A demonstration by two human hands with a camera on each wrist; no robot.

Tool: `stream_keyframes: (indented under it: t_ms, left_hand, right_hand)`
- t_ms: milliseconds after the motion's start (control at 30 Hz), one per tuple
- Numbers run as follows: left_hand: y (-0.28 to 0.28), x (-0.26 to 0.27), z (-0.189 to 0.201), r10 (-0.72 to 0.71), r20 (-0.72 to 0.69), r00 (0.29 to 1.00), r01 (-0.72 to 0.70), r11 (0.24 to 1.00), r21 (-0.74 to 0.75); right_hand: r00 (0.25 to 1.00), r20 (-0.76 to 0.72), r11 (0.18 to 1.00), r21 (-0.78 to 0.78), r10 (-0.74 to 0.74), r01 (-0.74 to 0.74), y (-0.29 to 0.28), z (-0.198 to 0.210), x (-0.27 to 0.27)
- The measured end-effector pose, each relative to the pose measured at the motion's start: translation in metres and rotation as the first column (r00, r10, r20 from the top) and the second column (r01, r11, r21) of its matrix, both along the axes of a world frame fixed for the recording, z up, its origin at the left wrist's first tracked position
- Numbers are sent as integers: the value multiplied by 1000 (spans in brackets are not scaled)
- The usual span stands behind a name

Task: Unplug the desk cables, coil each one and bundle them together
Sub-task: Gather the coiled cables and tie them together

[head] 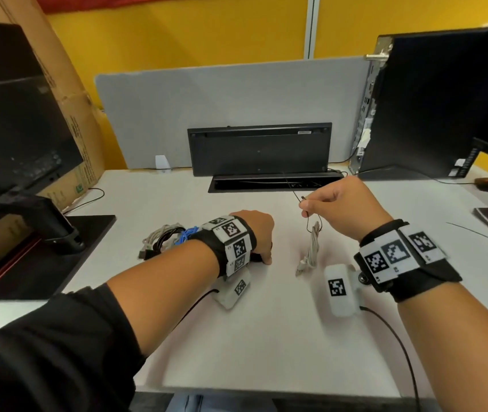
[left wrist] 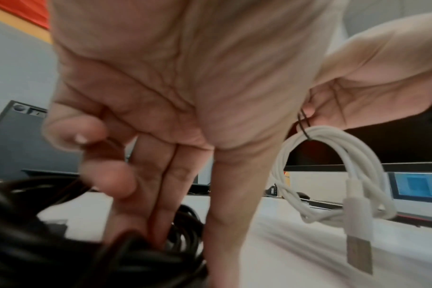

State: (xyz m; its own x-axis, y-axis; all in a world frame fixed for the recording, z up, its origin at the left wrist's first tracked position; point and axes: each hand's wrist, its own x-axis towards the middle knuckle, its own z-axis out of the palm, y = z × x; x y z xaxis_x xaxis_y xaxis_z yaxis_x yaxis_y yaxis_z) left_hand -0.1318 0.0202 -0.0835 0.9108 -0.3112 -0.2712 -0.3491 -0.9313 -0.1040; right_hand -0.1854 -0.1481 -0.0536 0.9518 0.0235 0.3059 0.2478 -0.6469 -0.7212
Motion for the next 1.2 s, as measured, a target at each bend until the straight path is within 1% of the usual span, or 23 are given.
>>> stream_keyframes:
  t_ms: [100,167,233,267,300,333,367,433,467,500,533,567,667,700,767,867,1000,1100,1200]
  left_hand:
    - [-1,-4,6,22,-11,1000,-23,998,-51]
    - [1,-4,14,47,3,999,-46,990,-131]
    - [5,-1,23,96,-8,995,-94,954,-284]
    - [8,1,28,121,-36,992,-125,912,-389]
    - [11,3,32,146,-75,986,-164,849,-503]
    - [13,5,35,164,-118,979,-201,763,-614]
    - [15,7,39,171,-157,973,-231,660,-714]
    - [18,5,43,162,-226,961,-274,402,-874]
    - [18,4,44,152,-258,954,-291,266,-919]
    - [18,3,44,144,-278,950,-299,154,-942]
    - [17,2,43,142,-290,947,-302,74,-950]
    - [16,1,42,139,-295,945,-301,18,-954]
    - [10,-3,41,93,-306,947,-294,-120,-948]
    - [8,-4,42,81,-298,951,-284,-147,-948]
    - [4,-9,42,68,-259,963,-246,-161,-956]
    - [0,-15,41,52,-214,976,-205,-139,-969]
    - [-3,-18,41,22,-204,979,-200,-122,-972]
    - [-4,-21,42,4,-211,977,-209,-114,-971]
    - [-5,-24,40,19,-212,977,-209,-90,-974]
  right_hand:
    - [1000,-15,1000,-5,-9,9,0,4,-5]
    - [1000,-23,1000,13,-7,7,0,6,-8]
    - [1000,-29,1000,6,-9,9,-1,8,-9]
    - [999,-32,1000,-1,-12,12,-1,10,-10]
    - [999,-37,1000,-6,-14,14,-1,10,-10]
    - [999,-40,1000,-6,-16,16,-1,11,-9]
    - [999,-43,1000,0,-16,16,-1,11,-8]
    - [999,-44,999,33,-16,17,-1,11,-7]
    - [999,-43,999,44,-21,23,-1,11,-6]
    - [998,-46,998,47,-33,35,-1,10,-4]
    - [998,-51,998,44,-45,47,-1,10,-3]
    - [997,-57,998,38,-52,54,-1,10,-2]
    - [996,-70,998,-9,-56,56,2,12,0]
    - [996,-68,998,-34,-64,62,4,12,0]
    - [994,-65,994,-76,-83,79,6,13,-1]
    - [993,-53,986,-141,-102,94,11,16,-2]
    - [993,-21,967,-230,-119,111,14,22,-2]
    - [993,-43,966,-240,-113,99,17,24,-2]
    - [995,-50,972,-221,-89,75,20,27,-4]
